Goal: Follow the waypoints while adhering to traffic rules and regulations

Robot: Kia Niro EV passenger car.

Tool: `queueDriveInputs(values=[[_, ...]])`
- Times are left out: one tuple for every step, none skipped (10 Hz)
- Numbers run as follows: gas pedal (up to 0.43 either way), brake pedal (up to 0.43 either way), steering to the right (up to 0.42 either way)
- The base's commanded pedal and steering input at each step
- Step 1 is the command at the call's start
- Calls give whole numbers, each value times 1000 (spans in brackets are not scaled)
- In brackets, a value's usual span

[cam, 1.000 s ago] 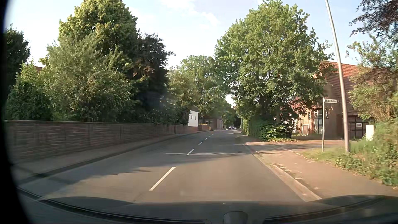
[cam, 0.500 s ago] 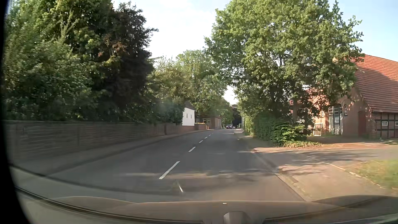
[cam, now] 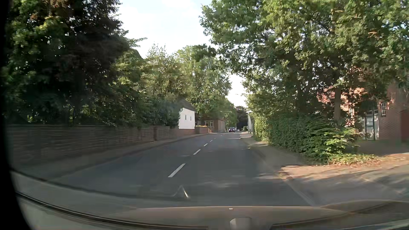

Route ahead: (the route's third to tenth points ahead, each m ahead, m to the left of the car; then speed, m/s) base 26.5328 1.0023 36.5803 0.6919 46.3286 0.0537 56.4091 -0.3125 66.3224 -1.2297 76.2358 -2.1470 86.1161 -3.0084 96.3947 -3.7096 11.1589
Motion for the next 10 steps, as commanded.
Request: queueDriveInputs(values=[[260, 6, 9], [260, 6, 8], [260, 6, 5], [260, 6, 4], [260, 6, 4], [260, 6, 4], [260, 6, 4], [240, 6, 4], [240, 6, 4], [240, 6, 4]])
